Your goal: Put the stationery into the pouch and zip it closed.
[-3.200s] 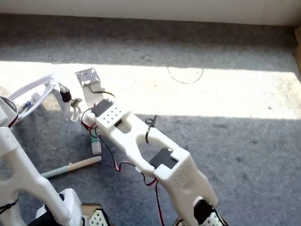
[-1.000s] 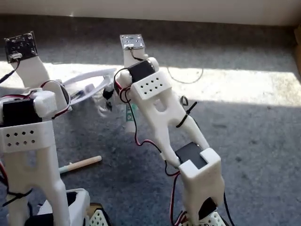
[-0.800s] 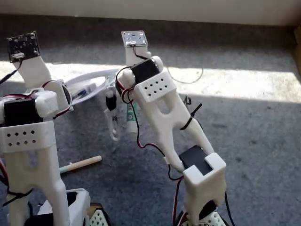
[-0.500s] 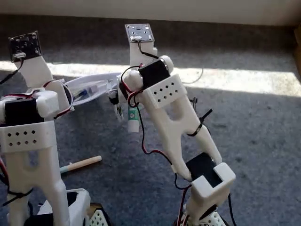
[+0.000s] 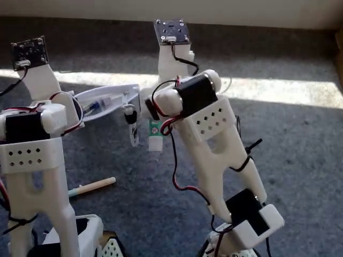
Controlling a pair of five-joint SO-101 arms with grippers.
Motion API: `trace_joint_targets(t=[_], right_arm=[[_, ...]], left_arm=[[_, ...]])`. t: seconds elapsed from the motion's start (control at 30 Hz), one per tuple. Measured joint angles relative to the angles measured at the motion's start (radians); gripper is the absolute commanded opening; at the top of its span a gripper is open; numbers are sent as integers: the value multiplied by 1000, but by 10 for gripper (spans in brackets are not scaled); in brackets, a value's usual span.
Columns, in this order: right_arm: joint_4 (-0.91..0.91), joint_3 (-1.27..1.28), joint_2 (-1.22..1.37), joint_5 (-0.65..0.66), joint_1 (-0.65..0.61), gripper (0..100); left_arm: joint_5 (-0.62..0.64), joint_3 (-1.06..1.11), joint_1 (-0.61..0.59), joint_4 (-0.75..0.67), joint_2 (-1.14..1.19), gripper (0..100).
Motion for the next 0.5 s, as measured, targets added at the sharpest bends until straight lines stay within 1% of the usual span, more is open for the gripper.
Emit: trace_joint_targets(t=[0.17, 0.5], right_arm=[[0, 0, -49, 0, 0, 63], [0, 0, -153, 0, 0, 63]], left_arm=[[-20, 0, 48, 0, 0, 11], [-29, 0, 52, 20, 0, 11]])
